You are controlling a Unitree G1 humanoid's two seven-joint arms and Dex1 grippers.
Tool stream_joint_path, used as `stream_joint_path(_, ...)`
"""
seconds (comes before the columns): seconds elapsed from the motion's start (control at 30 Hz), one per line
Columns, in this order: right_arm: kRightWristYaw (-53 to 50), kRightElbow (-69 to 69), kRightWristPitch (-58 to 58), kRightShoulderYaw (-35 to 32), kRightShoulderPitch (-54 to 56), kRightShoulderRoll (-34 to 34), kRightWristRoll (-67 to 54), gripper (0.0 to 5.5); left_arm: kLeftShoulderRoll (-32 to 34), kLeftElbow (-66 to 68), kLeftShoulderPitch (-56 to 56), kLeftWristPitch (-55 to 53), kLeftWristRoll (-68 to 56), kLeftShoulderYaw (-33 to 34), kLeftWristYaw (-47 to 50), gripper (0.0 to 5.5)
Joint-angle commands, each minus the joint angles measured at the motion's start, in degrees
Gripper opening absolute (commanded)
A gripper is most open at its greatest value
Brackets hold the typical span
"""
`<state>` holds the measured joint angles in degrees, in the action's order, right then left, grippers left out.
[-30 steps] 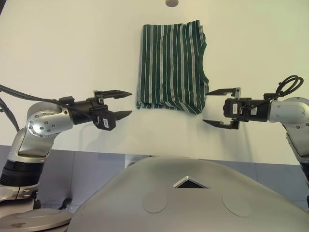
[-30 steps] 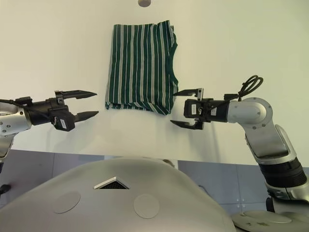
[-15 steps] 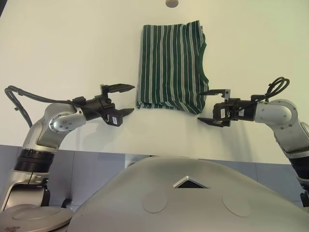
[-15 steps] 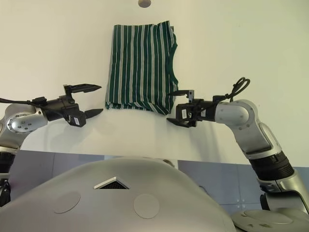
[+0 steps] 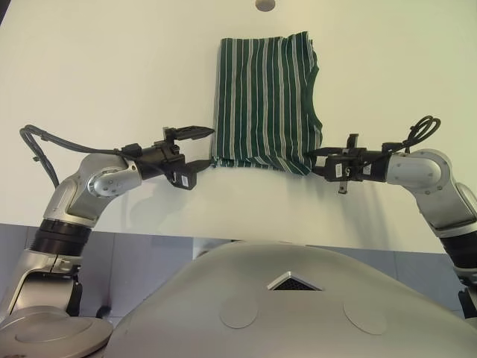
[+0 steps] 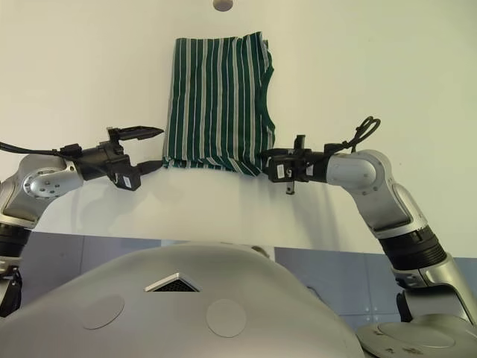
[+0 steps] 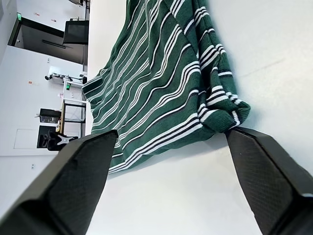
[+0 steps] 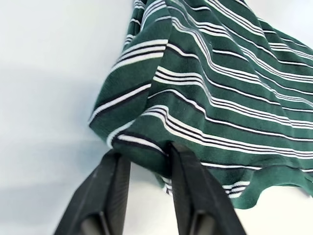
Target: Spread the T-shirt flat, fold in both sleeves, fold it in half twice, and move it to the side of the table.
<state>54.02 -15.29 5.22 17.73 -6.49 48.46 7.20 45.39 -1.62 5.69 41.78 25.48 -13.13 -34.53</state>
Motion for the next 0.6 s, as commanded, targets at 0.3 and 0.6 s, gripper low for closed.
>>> stream_joint_path(0.3, -0.4, 3.3, -1.3, 0.0, 0.8, -1.3, 0.1, 0.04, 2.8, 2.4, -1.7, 0.4, -1.5, -3.3, -3.5, 1.78)
stream_joint_path(0.6, -0.3, 3.3, -1.7, 0.1, 1.2, -1.9, -0.9, 0.04, 2.0, 0.3, -1.6, -0.6, -4.8, -4.8, -5.4, 0.15)
